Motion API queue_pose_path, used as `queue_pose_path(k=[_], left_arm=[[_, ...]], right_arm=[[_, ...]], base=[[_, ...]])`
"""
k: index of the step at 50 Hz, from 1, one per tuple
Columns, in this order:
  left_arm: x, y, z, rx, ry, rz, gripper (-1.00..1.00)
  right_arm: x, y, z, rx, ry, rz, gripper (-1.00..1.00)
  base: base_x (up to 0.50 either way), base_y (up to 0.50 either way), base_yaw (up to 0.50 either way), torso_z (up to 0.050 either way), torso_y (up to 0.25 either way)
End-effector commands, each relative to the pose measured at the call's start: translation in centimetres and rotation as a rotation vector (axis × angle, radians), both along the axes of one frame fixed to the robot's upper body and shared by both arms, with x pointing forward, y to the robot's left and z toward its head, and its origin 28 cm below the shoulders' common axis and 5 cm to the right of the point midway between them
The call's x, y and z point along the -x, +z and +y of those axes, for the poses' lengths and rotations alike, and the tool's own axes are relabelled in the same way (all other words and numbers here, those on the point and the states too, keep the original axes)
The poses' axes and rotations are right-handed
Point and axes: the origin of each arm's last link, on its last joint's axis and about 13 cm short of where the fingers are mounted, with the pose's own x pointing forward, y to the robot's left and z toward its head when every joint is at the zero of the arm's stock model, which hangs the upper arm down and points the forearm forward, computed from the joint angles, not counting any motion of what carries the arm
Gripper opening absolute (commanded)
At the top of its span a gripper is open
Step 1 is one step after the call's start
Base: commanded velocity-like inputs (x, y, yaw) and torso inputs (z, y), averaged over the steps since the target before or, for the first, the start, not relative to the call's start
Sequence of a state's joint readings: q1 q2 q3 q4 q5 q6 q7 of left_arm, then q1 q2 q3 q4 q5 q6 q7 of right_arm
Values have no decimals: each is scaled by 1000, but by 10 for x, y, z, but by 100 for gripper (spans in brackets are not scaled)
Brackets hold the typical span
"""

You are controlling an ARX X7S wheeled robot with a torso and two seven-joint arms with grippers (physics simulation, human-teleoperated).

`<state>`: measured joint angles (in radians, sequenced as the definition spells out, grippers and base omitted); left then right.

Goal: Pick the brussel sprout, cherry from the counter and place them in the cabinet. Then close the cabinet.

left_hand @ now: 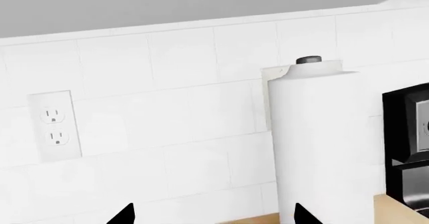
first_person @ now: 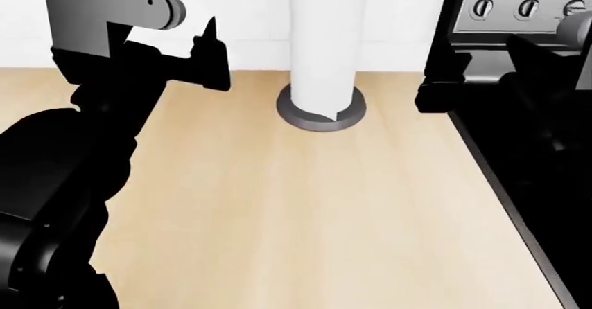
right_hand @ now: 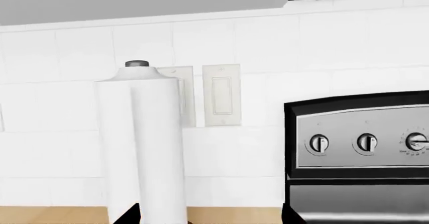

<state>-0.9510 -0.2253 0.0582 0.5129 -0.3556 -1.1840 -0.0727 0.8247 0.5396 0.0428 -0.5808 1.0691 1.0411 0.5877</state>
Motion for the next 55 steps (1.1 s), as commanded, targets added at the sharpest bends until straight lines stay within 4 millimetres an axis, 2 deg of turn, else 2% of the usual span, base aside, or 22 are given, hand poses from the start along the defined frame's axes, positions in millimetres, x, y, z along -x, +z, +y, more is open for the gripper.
queue_pose_path(k=[1,15,26,55], left_arm=[[2,-7,1,8,1,4,100],[2,-7,0,13,-1,2,100],[1,-7,1,14,3,6,100],[3,-1,6,31,17,-12,100]], right_arm=[[0,-4,0,-7,2,-10,100],[0,4,-2,-6,2,-37,100],[3,18,-2,19,-3,-60,100],[7,28,-2,34,-8,-84,100]], base=[[-80,-232,0,0,0],[-29,-311,0,0,0],[8,-327,0,0,0],[1,-30,0,0,0]])
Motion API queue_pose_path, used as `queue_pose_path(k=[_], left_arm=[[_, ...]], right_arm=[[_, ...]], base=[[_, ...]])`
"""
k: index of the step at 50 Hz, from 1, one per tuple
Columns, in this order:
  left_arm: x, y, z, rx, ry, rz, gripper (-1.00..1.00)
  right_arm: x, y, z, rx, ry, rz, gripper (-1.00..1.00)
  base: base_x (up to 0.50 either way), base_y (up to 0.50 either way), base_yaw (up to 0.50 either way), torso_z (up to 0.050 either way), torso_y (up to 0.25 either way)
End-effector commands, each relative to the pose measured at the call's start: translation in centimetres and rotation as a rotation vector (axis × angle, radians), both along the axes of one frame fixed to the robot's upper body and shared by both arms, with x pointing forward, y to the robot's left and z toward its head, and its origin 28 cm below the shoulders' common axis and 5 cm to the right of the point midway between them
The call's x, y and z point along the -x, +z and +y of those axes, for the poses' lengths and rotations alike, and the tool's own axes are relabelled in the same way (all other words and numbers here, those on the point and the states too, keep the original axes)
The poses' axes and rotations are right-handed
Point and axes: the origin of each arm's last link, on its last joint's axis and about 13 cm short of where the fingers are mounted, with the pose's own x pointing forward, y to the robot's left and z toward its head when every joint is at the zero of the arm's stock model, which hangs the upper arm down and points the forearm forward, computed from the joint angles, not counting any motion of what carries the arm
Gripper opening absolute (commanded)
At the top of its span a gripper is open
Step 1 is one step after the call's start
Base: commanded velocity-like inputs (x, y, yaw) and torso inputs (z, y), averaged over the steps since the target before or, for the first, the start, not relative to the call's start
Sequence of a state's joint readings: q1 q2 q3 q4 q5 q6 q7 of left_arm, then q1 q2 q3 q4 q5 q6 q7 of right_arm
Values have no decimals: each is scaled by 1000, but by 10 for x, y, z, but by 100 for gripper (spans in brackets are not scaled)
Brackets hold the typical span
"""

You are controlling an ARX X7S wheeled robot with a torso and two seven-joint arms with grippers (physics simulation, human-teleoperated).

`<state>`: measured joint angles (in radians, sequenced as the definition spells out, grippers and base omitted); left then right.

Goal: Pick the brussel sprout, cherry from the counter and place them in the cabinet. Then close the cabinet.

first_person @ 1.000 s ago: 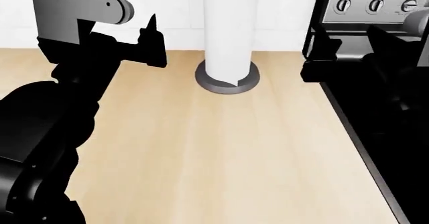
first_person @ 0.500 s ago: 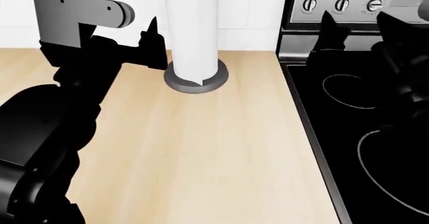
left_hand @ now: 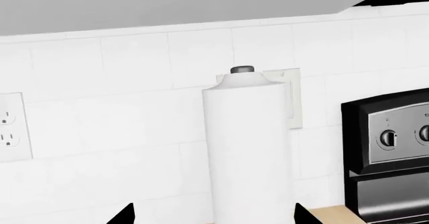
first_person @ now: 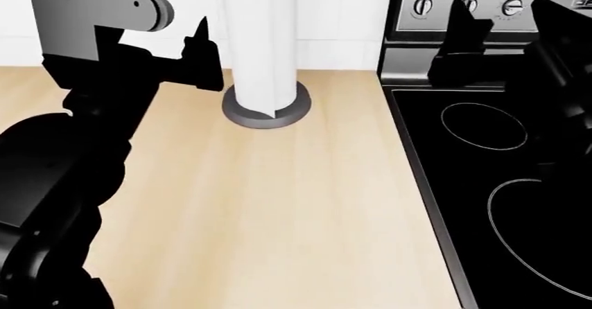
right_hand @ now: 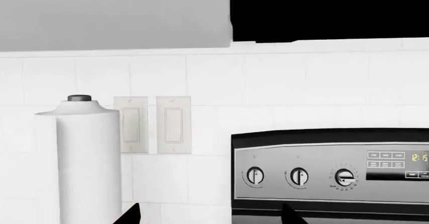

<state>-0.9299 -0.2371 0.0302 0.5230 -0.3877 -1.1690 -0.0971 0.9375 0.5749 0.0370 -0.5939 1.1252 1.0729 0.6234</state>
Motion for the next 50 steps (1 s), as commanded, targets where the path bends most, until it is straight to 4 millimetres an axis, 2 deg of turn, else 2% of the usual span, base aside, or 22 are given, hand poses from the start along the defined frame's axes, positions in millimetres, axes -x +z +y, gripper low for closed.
queue_pose_path(k=[1,14,29,39,50], left_arm=[[1,2,1,4,2,-6,100],[1,2,1,4,3,-8,100],[7,5,6,15,18,-14,100],[8,8,9,16,24,-20,100],[8,8,9,18,27,-21,100]], right_arm=[[2,2,-1,0,-2,-6,100],[3,3,-3,-3,-8,-10,100],[12,19,-18,-13,-68,-28,100],[17,37,-21,-13,-80,-56,100],[19,40,-22,-14,-81,-73,100]], base=[[9,-195,0,0,0],[4,-126,0,0,0],[0,0,0,0,0],[5,0,0,0,0],[147,3,0,0,0]])
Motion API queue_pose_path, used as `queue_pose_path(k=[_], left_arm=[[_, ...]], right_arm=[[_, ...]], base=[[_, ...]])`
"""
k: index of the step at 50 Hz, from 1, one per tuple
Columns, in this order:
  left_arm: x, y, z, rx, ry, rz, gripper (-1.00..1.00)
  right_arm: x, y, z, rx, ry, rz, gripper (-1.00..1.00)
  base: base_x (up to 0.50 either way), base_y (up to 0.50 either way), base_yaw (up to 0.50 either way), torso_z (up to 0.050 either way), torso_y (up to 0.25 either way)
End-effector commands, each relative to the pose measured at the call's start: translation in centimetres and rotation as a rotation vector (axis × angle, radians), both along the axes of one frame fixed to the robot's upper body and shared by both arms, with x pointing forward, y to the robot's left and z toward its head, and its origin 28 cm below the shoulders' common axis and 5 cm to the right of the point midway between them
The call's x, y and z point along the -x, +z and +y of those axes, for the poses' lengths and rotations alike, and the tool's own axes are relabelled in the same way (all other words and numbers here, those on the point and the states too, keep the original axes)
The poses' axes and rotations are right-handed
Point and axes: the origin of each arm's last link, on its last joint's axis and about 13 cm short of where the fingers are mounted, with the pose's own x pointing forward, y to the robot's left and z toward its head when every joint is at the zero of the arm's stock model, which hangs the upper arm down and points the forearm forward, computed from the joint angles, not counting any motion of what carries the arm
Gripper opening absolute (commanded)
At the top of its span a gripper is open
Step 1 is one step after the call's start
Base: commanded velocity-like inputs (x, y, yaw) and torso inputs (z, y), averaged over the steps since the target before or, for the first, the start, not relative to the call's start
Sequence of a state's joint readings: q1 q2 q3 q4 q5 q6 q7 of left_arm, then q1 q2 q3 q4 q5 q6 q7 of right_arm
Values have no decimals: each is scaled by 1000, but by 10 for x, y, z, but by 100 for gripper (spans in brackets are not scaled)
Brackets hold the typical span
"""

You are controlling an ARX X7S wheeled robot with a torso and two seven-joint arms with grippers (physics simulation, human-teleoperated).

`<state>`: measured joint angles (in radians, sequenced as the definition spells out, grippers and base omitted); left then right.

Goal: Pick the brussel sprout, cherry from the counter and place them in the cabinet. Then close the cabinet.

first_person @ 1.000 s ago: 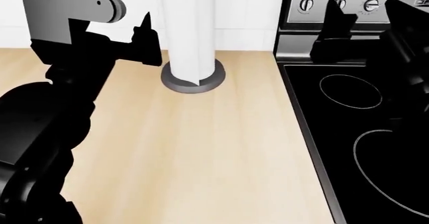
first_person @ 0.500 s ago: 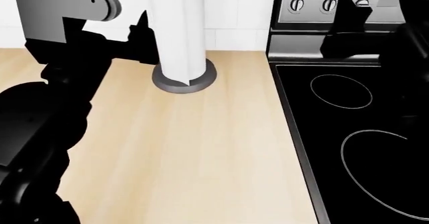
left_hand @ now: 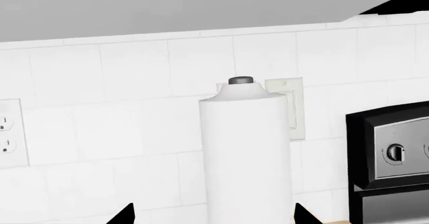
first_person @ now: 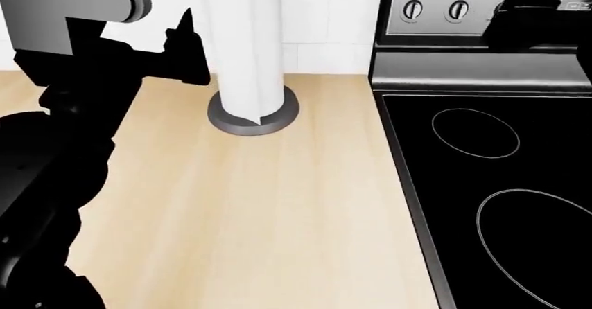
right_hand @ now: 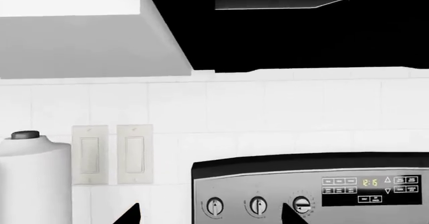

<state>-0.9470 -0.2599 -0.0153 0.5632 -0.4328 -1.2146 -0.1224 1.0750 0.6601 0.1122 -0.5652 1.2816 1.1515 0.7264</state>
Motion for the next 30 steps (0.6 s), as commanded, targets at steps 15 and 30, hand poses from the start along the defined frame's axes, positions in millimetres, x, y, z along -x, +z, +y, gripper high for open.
queue_pose_path(k=[15,30], left_arm=[[2,-2,2,6,6,-1,100],[1,-4,3,11,11,3,100]], right_arm=[[17,7,-13,-9,-52,-38,100],[29,7,-28,-31,-109,-47,100]], base=[[0,0,0,0,0],[0,0,0,0,0]])
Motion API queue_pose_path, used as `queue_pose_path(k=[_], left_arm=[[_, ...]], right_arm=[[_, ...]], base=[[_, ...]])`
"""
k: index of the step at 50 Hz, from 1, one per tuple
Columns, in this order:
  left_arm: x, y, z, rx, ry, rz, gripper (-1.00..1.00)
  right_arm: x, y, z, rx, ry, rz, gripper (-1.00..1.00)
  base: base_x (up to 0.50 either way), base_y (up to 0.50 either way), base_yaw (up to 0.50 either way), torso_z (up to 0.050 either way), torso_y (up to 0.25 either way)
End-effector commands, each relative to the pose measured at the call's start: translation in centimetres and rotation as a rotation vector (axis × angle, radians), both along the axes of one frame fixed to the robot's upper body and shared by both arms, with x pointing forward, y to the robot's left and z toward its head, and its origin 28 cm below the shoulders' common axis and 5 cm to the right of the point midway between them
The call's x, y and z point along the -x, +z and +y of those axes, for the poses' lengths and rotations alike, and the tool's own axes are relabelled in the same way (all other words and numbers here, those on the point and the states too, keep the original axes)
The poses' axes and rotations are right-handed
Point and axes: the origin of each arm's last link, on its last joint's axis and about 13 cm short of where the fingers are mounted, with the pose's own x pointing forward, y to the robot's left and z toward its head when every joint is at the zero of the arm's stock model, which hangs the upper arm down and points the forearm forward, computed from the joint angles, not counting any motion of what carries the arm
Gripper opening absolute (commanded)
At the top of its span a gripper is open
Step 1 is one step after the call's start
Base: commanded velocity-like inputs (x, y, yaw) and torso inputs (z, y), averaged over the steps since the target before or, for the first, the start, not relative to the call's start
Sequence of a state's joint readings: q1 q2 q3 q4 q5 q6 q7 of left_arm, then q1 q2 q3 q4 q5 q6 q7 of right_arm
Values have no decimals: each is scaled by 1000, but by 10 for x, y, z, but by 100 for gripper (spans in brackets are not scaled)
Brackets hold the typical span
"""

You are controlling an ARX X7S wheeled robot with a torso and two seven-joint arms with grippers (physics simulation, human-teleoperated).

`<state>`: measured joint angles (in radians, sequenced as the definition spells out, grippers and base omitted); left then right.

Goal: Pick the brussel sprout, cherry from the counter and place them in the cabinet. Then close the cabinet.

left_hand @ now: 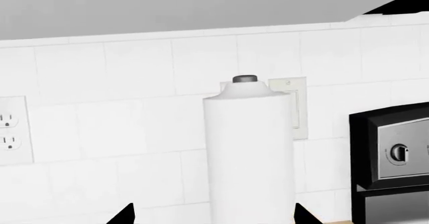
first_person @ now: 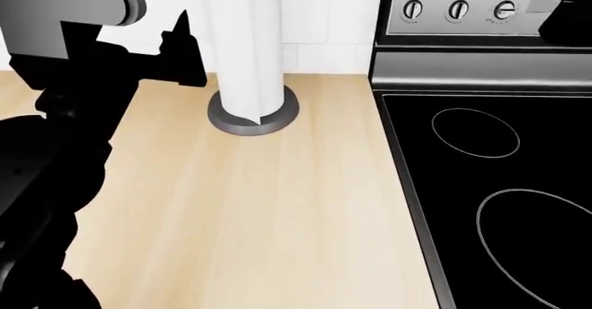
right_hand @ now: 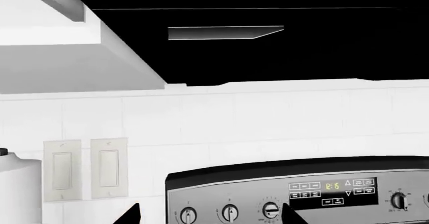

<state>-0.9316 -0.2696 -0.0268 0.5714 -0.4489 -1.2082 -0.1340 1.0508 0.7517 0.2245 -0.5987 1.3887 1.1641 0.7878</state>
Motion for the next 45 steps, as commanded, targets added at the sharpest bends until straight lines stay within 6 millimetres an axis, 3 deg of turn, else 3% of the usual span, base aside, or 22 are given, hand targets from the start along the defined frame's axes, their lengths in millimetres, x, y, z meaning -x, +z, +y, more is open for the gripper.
queue_pose_path(k=[1,8,25,45], left_arm=[[0,-2,1,5,4,3,100],[-1,-4,2,14,11,7,100],[-1,-9,8,39,38,19,100],[17,8,16,60,66,-30,100]], right_arm=[[9,2,-9,-13,-38,-12,100],[14,15,-8,1,-32,-35,100],[20,68,14,92,12,-54,100],[23,116,35,157,56,-108,100]], base=[[0,0,0,0,0],[0,0,0,0,0],[0,0,0,0,0],[0,0,0,0,0]])
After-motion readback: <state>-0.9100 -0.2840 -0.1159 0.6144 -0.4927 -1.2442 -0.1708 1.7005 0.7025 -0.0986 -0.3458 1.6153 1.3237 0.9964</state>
